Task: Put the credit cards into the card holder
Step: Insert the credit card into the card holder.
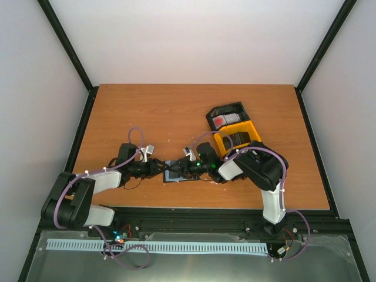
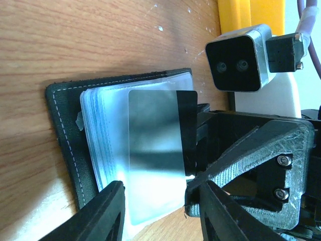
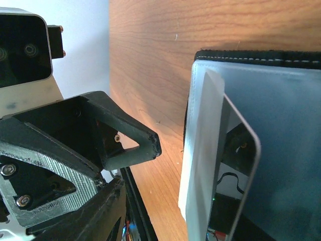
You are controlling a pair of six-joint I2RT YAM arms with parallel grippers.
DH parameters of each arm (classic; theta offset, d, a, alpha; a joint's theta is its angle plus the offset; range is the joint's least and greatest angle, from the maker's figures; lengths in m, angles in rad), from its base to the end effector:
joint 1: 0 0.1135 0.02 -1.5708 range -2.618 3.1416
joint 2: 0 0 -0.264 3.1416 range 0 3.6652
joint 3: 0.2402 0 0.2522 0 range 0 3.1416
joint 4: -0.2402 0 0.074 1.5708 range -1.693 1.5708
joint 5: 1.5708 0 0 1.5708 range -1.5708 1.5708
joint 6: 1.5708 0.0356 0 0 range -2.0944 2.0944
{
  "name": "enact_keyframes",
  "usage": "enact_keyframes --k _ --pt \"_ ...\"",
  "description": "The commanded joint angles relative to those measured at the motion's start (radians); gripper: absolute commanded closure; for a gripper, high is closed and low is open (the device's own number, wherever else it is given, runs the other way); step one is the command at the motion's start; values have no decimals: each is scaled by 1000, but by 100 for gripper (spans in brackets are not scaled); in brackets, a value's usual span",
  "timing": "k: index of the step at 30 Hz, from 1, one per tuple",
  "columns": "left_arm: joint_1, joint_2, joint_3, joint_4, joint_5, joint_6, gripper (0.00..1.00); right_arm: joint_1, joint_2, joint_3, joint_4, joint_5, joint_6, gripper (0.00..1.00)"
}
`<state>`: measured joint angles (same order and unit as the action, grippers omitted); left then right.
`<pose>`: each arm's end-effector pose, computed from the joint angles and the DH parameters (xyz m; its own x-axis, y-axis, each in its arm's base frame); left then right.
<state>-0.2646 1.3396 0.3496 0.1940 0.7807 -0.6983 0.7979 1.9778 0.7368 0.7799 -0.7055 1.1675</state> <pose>0.1995 -0.0800 0.1277 -0.9532 -0.2149 -0.2125 0.0629 0.5467 -0.8350 0.2286 0.2675 0.0986 -0.9961 -0.0185 -0.0861 -0.0873 0.3384 0.9369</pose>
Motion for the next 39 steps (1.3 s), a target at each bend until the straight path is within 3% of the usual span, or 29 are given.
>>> enact_keyframes --k 1,6,11,17,32,39 --pt "-4 26 35 43 32 -4 58 4 3 17 16 -19 -28 62" --pt "-2 28 36 42 9 -15 60 4 7 30 0 -16 -35 73" --pt "-2 -39 39 1 -89 -16 61 4 21 59 -76 -18 -65 74" --pt "-1 -48 39 -11 -107 -17 61 4 25 104 -183 -11 -97 73" --pt "-1 -57 55 -58 -133 19 61 7 -76 194 -632 146 -260 53" --pt "0 -59 61 -61 -139 26 60 37 -80 296 -864 244 -298 50"
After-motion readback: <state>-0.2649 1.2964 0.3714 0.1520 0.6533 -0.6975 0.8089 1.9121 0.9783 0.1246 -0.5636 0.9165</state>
